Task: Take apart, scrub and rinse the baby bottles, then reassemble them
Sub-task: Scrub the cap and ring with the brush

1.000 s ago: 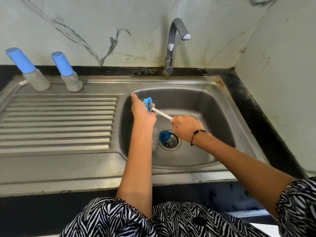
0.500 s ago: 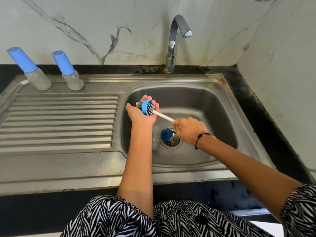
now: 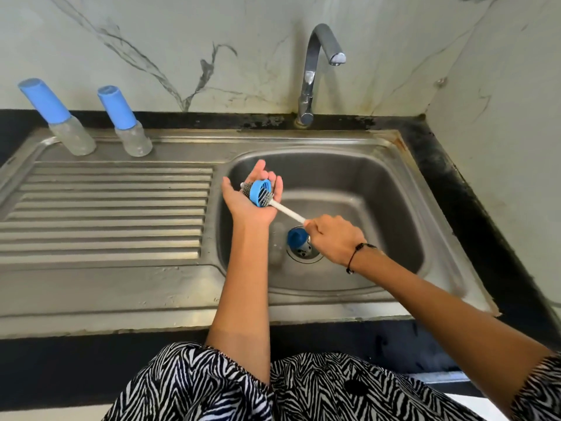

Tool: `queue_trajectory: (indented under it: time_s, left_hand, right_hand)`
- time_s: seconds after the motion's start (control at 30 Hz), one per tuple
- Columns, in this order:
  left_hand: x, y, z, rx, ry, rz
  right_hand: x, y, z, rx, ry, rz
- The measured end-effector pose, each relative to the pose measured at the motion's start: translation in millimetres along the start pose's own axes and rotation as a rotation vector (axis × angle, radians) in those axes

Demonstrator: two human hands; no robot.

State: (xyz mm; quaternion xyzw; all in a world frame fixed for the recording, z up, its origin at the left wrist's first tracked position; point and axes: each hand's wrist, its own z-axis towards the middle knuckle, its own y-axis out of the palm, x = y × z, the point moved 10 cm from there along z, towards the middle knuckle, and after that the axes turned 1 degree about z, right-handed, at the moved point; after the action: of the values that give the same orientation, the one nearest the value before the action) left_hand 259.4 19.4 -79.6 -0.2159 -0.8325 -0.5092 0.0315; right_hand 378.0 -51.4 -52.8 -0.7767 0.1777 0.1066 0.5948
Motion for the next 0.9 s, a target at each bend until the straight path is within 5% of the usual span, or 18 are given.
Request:
queue_trajectory:
  time_s: [0.2,0.43,0.57,0.7,0.9]
  left_hand:
    - [-8,1,8,0.105,-0.049,0.076]
    - [15,-13,7,0.062,0.051,0.072]
    - [10,-6,2,-0.038,0.044,-0.043]
    - [-4,0,4,0.079,0.032,0.086]
    - [-9,8,5,0.081,0.001,0.185]
  right_hand:
    - [9,-17,14,0.12,0.044,-0.179]
    - [-16,-11,13,-0.055,-0.043,0.234]
    - [-9,8,0,-0.026,-0.029,0.025]
    - [10,-4,7,0.087,0.031,-0.119]
    - [19,-18,20,0.062,0.059,0.062]
